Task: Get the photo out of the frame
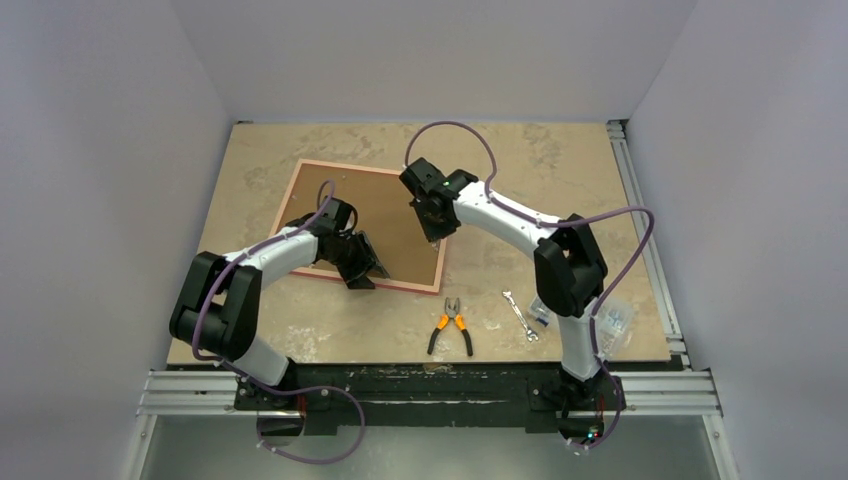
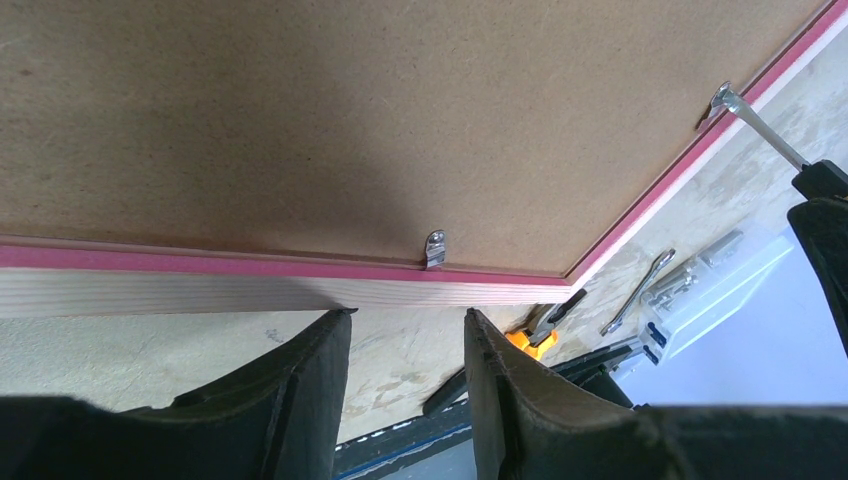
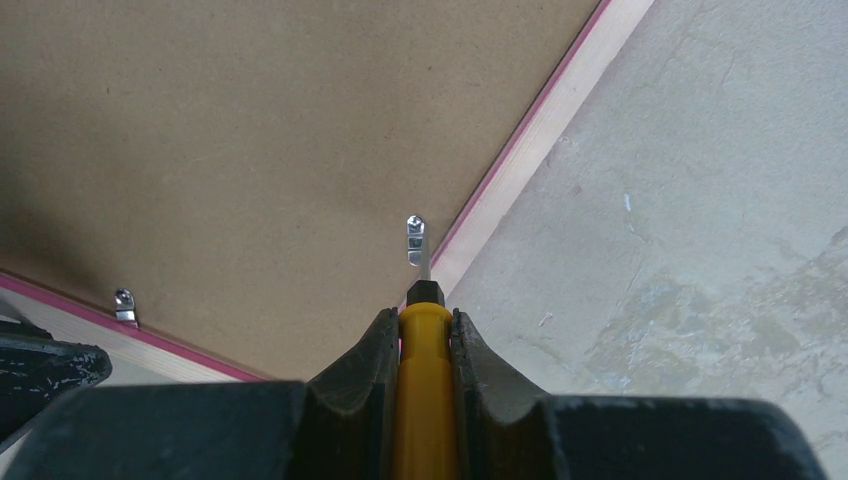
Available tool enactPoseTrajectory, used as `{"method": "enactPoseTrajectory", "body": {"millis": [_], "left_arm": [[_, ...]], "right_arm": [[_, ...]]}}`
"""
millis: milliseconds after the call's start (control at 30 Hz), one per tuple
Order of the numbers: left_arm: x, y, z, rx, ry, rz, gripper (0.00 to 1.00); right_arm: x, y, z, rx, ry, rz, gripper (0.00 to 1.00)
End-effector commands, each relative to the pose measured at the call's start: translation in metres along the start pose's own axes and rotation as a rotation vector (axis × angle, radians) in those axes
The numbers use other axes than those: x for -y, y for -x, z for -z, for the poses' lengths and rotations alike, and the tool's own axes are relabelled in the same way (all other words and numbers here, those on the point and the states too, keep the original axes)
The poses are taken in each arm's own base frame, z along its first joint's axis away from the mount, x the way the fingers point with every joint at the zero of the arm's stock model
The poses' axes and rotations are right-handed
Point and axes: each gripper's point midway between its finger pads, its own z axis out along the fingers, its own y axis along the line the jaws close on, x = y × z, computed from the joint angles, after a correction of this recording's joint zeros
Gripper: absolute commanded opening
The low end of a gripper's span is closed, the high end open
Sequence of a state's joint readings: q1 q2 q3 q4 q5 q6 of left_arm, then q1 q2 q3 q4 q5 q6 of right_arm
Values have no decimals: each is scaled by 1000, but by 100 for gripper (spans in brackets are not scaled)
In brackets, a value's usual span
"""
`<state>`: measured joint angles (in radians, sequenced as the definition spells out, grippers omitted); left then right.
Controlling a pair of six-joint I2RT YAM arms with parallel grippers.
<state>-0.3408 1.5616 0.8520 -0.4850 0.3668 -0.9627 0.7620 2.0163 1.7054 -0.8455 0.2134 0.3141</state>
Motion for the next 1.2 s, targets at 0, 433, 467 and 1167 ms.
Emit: {"method": "enactPoseTrajectory", "body": {"millis": [0, 433, 467, 1167], "left_arm": [[1, 10, -2, 41, -14, 4, 43], [1, 9, -3, 39, -17, 2, 43], [1, 9, -2, 38, -19, -4, 43], [44, 30, 89, 462, -38, -849, 93]], "right_arm": [[-29, -16, 17, -69, 140, -50, 0], [-60, 8, 50, 58, 362, -158, 0], [-57, 11, 55, 80, 356, -166, 0], [-2, -50, 134, 364, 382, -261, 0]]}}
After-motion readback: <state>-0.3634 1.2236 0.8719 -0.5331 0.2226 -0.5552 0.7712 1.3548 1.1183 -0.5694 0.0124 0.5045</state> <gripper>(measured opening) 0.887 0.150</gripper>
